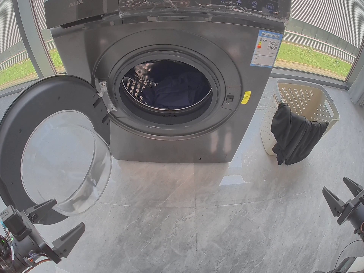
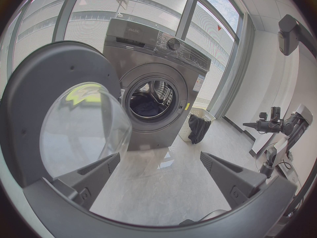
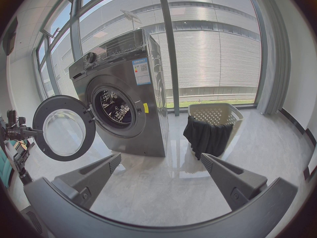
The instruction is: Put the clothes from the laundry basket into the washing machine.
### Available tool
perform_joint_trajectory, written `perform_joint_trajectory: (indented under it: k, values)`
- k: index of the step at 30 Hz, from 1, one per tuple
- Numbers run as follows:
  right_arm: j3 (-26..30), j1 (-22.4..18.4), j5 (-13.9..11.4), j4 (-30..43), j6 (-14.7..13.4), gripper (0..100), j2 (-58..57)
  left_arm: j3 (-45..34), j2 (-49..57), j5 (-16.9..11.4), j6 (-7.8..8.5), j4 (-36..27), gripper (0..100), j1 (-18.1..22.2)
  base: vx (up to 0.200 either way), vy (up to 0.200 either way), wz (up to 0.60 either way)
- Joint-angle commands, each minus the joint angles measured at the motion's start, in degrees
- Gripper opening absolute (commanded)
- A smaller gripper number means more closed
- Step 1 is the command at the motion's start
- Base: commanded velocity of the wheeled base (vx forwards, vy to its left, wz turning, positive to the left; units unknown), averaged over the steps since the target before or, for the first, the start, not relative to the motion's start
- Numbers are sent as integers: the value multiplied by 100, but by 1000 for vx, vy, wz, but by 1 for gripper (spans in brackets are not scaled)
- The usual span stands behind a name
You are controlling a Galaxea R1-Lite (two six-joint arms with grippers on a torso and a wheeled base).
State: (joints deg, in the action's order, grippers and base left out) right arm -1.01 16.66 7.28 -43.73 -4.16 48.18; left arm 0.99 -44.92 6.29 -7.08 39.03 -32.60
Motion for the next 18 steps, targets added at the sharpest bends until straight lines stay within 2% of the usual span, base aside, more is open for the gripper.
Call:
perform_joint_trajectory:
  k: [1,5,7,10,13,16,18]
  values:
    - [101,-260,-16,945,-50,100,-1460,-99,1258,-67,-4,-827,100,509,0,0,0]
    - [101,-629,-51,1798,-33,100,-2445,-99,2058,-102,5,-1548,100,702,0,0,0]
    - [101,-673,-86,2096,-33,100,-2770,-99,2242,-137,5,-1724,100,772,0,0,0]
    - [101,-761,-139,2984,-33,100,-3561,-99,2796,-357,-4,-2181,100,1019,0,-200,0]
    - [101,-735,-350,3714,-15,100,-4326,-99,3271,-603,-21,-2594,100,1247,0,-200,0]
    - [101,-735,-341,3907,-138,100,-4343,-99,3745,-866,23,-3130,100,1458,0,-200,0]
    - [101,-744,-218,3951,-156,100,-4326,-99,3965,-963,40,-3420,100,1616,0,-200,0]
